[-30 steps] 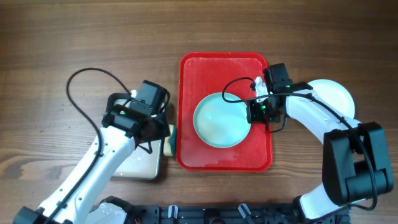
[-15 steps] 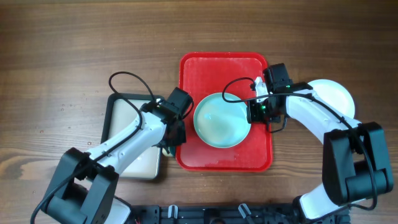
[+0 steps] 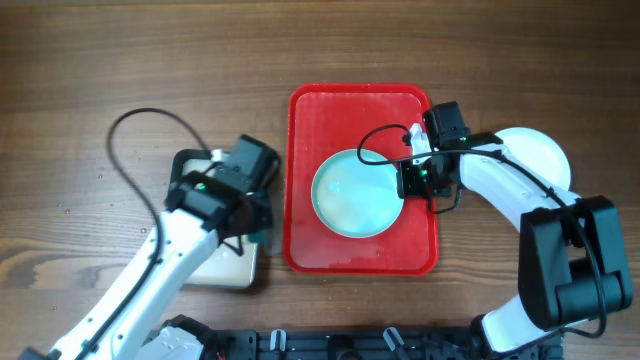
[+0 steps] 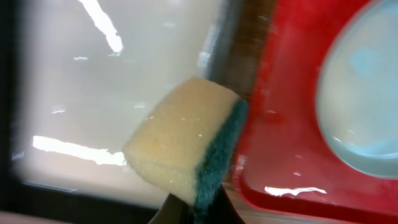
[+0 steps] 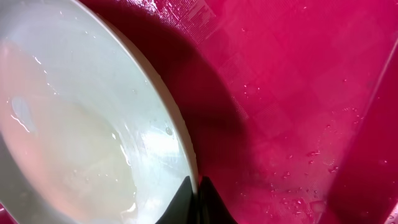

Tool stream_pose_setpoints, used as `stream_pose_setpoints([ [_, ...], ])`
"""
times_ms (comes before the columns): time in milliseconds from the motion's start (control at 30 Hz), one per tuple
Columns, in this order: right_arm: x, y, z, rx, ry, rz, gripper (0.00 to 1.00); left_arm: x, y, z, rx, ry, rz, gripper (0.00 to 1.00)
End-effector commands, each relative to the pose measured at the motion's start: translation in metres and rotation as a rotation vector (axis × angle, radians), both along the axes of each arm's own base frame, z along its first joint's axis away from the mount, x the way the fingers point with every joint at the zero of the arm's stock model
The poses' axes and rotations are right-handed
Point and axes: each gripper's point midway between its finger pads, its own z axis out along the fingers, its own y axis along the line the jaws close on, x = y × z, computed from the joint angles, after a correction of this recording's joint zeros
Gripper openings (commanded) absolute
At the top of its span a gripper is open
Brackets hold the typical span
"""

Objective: Clean dirty plates on tray and stack at the side
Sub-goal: 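Lift the light-blue plate up on edge with the right gripper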

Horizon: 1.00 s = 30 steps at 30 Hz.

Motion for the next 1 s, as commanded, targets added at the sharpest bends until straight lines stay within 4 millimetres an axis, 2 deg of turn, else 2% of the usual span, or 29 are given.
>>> stream_pose_setpoints([
  [0, 0.002, -0.003, 0.007, 0.0, -0.019, -0.015, 0.04, 0.004, 0.045, -0.009, 0.134, -0.012, 0.119, 0.04],
  [100, 0.002, -0.003, 0.007, 0.001, -0.019, -0.016, 0.05, 0.013, 0.049, -0.034, 0.11, -0.009, 0.148, 0.04],
  [133, 0.002, -0.003, 0.007, 0.001, -0.02, -0.015, 0.05, 0.015, 0.047, -0.036, 0.097, 0.002, 0.121, 0.09],
  [200, 0.005, -0.002, 0.007, 0.002, -0.031, -0.012, 0.09, 0.018, 0.036, -0.033, 0.046, 0.003, 0.068, 0.27],
  [300, 0.015, 0.001, 0.01, 0.015, -0.074, -0.015, 0.11, 0.025, 0.021, -0.011, -0.04, -0.035, 0.054, 0.45],
  [333, 0.014, 0.006, 0.012, 0.046, -0.07, -0.006, 0.06, 0.028, 0.017, 0.001, -0.064, -0.06, 0.05, 0.53],
  [367, 0.012, 0.011, 0.014, 0.077, -0.061, 0.001, 0.04, 0.03, 0.015, 0.011, -0.082, -0.082, 0.047, 0.66],
  [400, 0.01, 0.012, 0.016, 0.087, -0.055, 0.001, 0.04, 0.031, 0.013, 0.022, -0.099, -0.109, 0.045, 0.71],
  [433, 0.009, 0.011, 0.021, 0.081, -0.062, -0.001, 0.04, 0.032, 0.012, 0.034, -0.116, -0.14, 0.042, 0.77],
  [467, 0.01, 0.007, 0.028, 0.056, -0.086, -0.012, 0.04, 0.032, 0.011, 0.042, -0.131, -0.166, 0.04, 0.87],
  [533, 0.012, -0.004, 0.052, -0.034, -0.17, -0.051, 0.04, 0.03, 0.01, 0.055, -0.156, -0.214, 0.035, 1.0],
  [633, 0.013, -0.018, 0.098, -0.207, -0.357, -0.1, 0.04, 0.026, 0.011, 0.07, -0.178, -0.27, 0.033, 1.0],
  [733, 0.012, -0.031, 0.129, -0.379, -0.51, -0.134, 0.04, 0.026, 0.011, 0.07, -0.178, -0.271, 0.033, 1.0],
  [867, 0.002, -0.021, 0.181, -0.595, -0.779, -0.119, 0.04, 0.028, 0.01, 0.071, -0.185, -0.277, 0.042, 1.0],
  [967, -0.009, -0.006, 0.204, -0.704, -0.919, -0.078, 0.04, 0.028, 0.011, 0.07, -0.184, -0.274, 0.042, 1.0],
])
